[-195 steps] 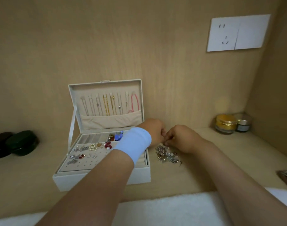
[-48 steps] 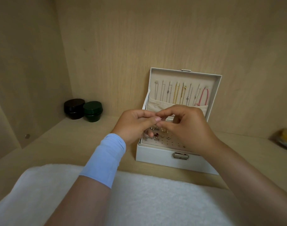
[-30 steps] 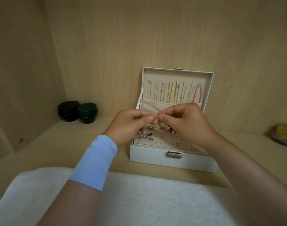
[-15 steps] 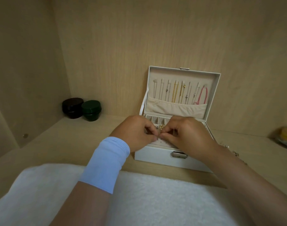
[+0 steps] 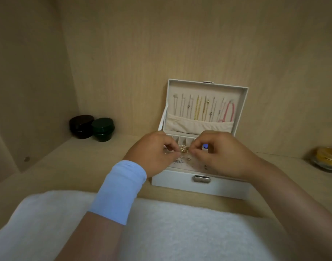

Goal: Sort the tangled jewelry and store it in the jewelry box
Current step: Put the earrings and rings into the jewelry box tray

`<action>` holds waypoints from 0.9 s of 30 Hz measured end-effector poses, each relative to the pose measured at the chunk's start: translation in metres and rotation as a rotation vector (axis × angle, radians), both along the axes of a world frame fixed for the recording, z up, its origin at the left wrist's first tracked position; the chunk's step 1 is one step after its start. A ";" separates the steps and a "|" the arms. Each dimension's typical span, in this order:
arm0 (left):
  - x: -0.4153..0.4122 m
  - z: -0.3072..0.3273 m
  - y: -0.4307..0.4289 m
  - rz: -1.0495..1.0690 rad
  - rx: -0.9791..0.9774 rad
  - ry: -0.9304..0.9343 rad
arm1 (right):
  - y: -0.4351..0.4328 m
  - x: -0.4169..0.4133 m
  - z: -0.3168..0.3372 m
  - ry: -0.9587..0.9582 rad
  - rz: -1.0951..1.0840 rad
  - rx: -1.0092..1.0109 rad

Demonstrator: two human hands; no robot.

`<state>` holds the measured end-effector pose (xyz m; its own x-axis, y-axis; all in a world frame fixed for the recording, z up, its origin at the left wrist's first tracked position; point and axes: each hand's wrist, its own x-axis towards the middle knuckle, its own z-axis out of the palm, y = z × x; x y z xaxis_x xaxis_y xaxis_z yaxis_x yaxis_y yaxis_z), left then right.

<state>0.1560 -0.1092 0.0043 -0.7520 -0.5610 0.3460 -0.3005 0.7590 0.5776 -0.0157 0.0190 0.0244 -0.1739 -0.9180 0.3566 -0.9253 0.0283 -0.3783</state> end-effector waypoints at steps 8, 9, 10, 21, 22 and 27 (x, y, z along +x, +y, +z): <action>-0.078 0.041 0.057 -0.184 -0.025 0.040 | 0.080 -0.123 0.034 0.000 -0.341 0.064; -0.094 0.044 0.065 -0.219 -0.032 0.003 | 0.088 -0.135 0.030 0.007 -0.347 0.124; -0.110 0.046 0.072 -0.248 -0.047 -0.035 | 0.095 -0.145 0.025 0.005 -0.345 0.189; -0.222 0.011 0.111 -0.369 -0.197 -0.540 | 0.122 -0.175 -0.009 -0.181 -0.308 0.554; -0.223 0.008 0.110 -0.368 -0.189 -0.559 | 0.119 -0.172 -0.011 -0.159 -0.305 0.593; -0.226 0.002 0.110 -0.356 -0.184 -0.569 | 0.111 -0.168 -0.021 -0.137 -0.284 0.621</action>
<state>-0.0702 0.0008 0.0059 -0.9720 -0.2166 -0.0908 -0.2330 0.9378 0.2572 -0.1836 0.1304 0.0032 -0.4430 -0.8573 -0.2622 -0.7952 0.5108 -0.3267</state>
